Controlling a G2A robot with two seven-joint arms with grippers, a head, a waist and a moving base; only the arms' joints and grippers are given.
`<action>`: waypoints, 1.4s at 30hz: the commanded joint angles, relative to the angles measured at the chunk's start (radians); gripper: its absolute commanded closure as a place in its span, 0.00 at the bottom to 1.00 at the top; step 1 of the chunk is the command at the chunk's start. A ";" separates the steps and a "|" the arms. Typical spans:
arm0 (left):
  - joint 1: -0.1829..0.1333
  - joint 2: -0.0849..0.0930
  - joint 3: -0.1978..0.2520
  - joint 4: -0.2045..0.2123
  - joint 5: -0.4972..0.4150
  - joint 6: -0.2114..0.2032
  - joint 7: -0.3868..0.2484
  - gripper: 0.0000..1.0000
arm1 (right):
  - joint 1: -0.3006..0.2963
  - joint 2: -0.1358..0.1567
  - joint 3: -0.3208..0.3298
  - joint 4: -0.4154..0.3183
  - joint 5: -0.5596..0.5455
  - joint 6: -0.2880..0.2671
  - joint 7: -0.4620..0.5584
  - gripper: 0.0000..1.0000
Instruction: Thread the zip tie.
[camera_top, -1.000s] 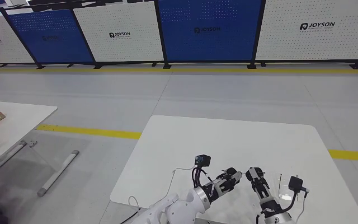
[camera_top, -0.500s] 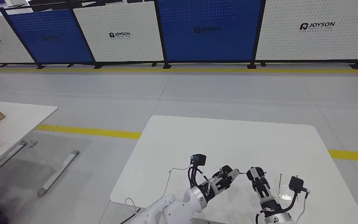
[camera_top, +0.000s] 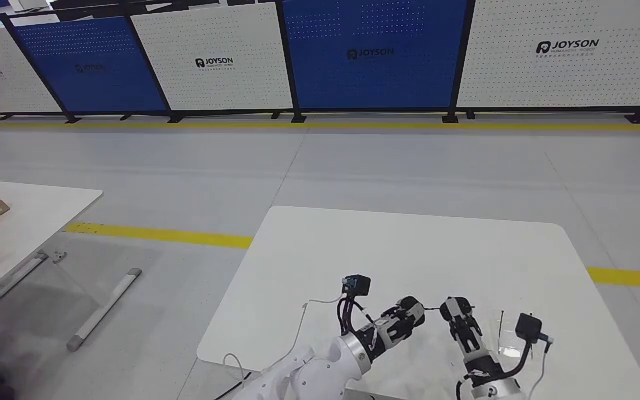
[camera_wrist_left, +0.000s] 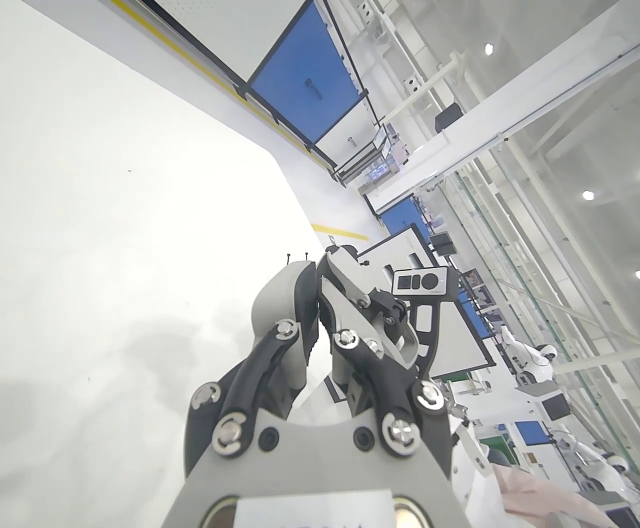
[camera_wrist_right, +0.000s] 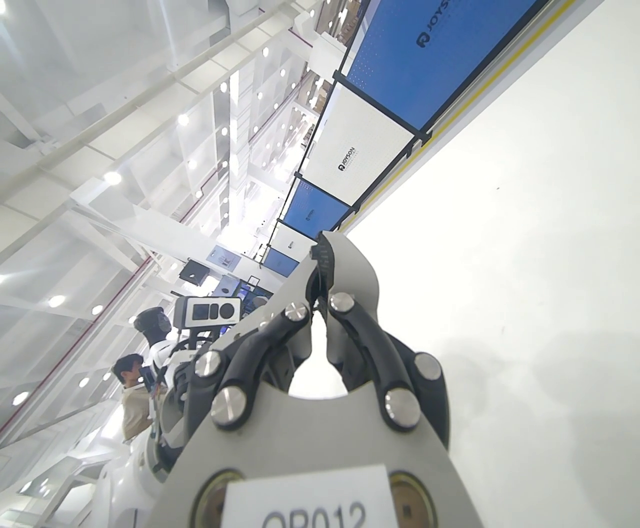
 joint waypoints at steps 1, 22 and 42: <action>0.001 -0.001 -0.002 -0.002 -0.006 0.002 0.001 1.00 | 0.002 0.001 0.001 0.000 -0.001 -0.001 0.016 0.32; 0.021 -0.019 -0.022 -0.033 -0.137 0.061 0.094 1.00 | -0.039 0.011 0.054 -0.013 0.082 -0.121 0.114 0.00; 0.047 -0.015 -0.061 -0.059 -0.152 0.057 0.101 1.00 | -0.015 0.026 0.114 0.004 0.059 -0.138 0.246 0.00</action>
